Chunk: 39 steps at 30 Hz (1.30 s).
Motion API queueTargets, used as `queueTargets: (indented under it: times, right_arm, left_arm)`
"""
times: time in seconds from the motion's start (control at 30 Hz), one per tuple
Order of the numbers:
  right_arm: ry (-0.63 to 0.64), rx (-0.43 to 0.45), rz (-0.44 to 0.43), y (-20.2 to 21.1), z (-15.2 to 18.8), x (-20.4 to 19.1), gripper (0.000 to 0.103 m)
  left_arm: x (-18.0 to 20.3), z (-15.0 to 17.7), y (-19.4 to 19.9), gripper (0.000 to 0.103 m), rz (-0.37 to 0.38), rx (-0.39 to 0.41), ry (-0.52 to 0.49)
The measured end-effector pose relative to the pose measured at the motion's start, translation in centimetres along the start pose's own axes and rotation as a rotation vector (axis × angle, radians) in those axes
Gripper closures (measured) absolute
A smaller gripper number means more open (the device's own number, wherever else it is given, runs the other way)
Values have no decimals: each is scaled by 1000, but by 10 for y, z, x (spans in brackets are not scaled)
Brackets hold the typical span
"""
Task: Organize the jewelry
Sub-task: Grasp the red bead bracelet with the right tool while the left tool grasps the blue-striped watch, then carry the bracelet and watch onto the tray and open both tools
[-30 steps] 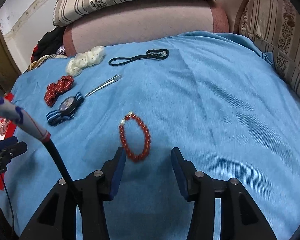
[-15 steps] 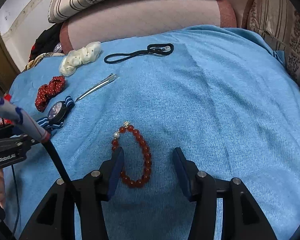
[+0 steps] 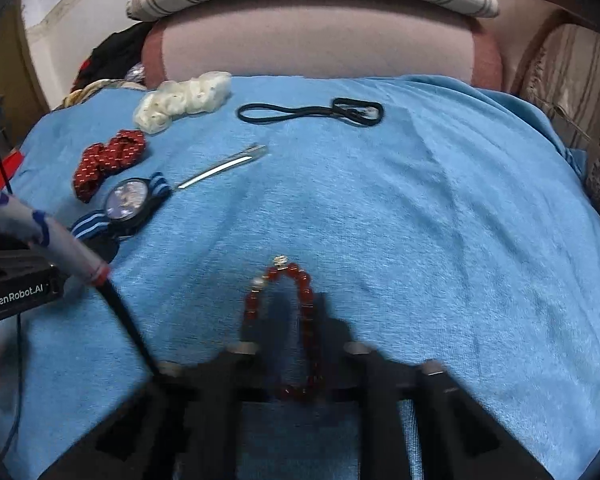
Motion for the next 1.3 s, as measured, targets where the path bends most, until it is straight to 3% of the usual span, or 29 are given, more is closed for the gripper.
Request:
queueTargets:
  times: [0.17, 0.63, 0.97, 1.3]
  right_arm:
    - [-19, 29, -16, 19, -1, -4, 95]
    - [-22, 116, -100, 99, -3, -32, 95]
    - [82, 171, -168, 142, -5, -90, 95]
    - [220, 168, -273, 155, -9, -174, 95]
  left_arm:
    - [-1, 10, 25, 82, -5, 30, 16]
    - [-29, 52, 149, 83, -3, 192, 94]
    - [-70, 99, 216, 83, -39, 250, 167]
    - [-154, 128, 267, 83, -176, 291, 274]
Point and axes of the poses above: each gripper's, at about its wrist camera, not at the fingertips, and y roughly against the way its jaws point, x to its right, z to its underside, the point moved 2 cm from there along -y, roughly the way its jaws point, and after that the axes turned 2 degrees about x, right-handed, at the moved point
